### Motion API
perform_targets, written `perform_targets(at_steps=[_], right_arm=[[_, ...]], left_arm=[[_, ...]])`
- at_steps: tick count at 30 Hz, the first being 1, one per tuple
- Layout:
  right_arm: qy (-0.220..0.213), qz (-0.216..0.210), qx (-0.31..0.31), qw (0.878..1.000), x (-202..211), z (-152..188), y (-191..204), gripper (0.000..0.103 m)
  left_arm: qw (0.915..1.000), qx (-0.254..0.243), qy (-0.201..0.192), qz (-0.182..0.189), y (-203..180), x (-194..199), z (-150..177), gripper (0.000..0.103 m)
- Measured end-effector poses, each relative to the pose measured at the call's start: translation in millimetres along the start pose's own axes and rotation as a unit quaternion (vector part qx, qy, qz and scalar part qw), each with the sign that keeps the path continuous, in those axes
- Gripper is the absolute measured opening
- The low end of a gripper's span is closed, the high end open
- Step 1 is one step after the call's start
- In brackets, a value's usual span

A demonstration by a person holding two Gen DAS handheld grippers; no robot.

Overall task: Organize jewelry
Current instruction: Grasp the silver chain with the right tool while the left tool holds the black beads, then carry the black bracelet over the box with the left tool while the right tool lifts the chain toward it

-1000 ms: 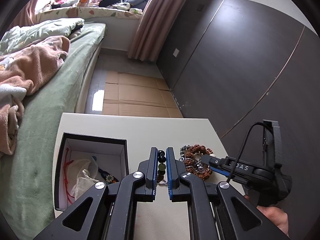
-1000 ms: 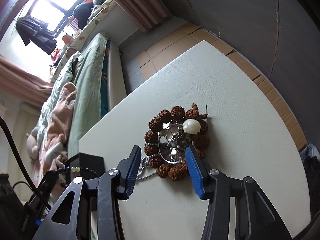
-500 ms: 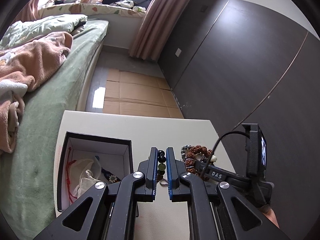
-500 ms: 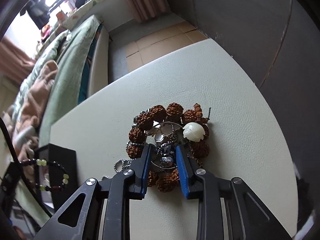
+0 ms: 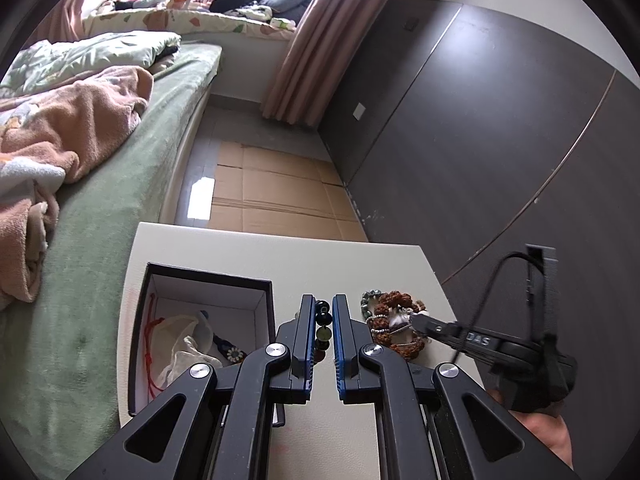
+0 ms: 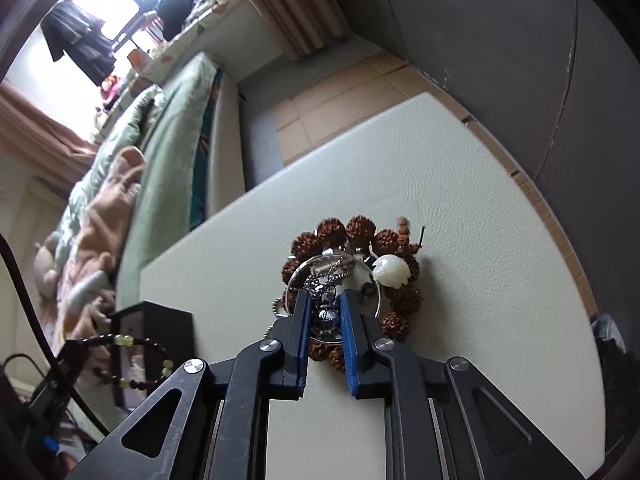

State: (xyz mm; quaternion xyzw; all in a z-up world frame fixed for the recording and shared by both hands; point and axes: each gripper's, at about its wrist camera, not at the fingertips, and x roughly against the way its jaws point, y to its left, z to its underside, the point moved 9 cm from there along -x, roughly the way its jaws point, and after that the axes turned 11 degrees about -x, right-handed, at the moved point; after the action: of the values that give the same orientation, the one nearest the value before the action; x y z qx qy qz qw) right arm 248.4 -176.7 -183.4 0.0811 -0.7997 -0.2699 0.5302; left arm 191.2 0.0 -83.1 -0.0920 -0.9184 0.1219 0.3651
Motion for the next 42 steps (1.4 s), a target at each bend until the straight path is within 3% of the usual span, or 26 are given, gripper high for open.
perform_targets(at_steps=[5, 10, 18, 42], right_arm=[[-0.016, -0.014, 0.001, 1.0, 15, 1, 3, 0.016], [-0.071, -0.046, 0.013, 0.996, 41, -9, 21, 0.016], [-0.101, -0.087, 0.018, 0.991, 71, -13, 46, 0.016], [-0.206, -0.208, 0.046, 0.955, 194, -2, 118, 0.016]], left_arm=[[1.0, 0.001, -0.002, -0.001, 2, 4, 0, 0.008], [1.0, 0.002, -0.007, -0.002, 4, 9, -1, 0.008], [0.9997, 0.015, -0.02, -0.003, 12, 19, -7, 0.008], [0.9981, 0.031, -0.041, -0.034, 54, 55, -3, 0.008]])
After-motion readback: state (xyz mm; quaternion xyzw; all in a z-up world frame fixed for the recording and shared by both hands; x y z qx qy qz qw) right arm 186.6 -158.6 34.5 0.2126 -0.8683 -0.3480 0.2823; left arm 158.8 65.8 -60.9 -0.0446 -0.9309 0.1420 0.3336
